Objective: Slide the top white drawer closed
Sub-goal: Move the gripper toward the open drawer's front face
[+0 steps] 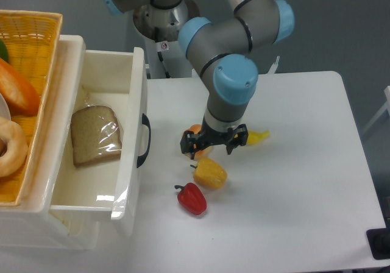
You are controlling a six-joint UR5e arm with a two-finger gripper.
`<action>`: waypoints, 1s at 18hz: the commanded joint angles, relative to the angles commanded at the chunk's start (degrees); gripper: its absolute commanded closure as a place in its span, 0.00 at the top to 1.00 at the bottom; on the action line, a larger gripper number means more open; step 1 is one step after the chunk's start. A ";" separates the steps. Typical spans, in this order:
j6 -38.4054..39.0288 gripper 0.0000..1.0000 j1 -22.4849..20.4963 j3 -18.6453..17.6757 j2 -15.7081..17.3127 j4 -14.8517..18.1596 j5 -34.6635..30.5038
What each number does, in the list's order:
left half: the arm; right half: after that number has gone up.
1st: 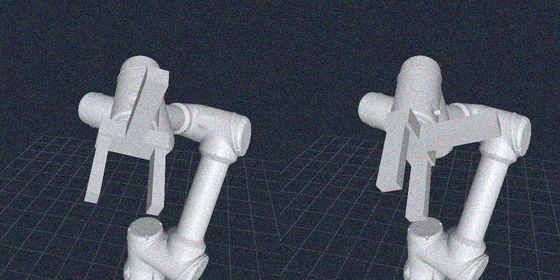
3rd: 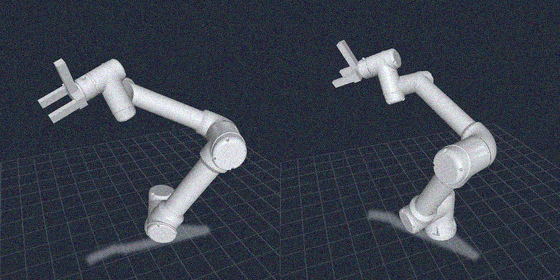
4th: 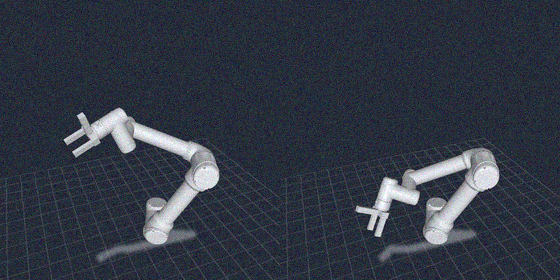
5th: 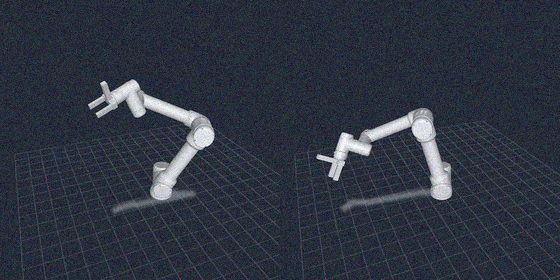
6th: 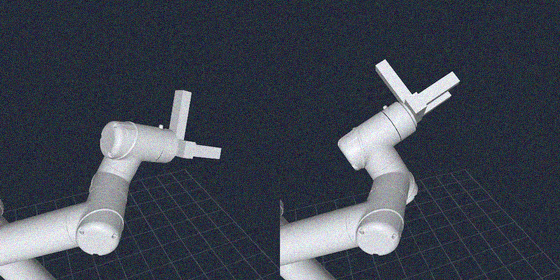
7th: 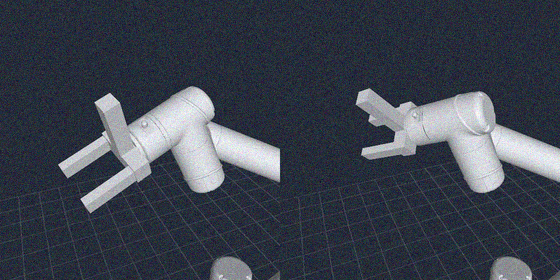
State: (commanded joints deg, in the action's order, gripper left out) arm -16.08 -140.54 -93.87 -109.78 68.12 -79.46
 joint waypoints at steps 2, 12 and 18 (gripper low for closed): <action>-0.09 1.00 0.79 0.00 -0.09 0.00 0.35; 0.00 1.00 3.61 -0.44 -0.18 0.09 2.37; -0.26 1.00 4.57 0.00 0.09 0.00 2.55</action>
State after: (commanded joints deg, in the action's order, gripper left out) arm -16.35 -135.97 -93.87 -109.69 68.12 -76.91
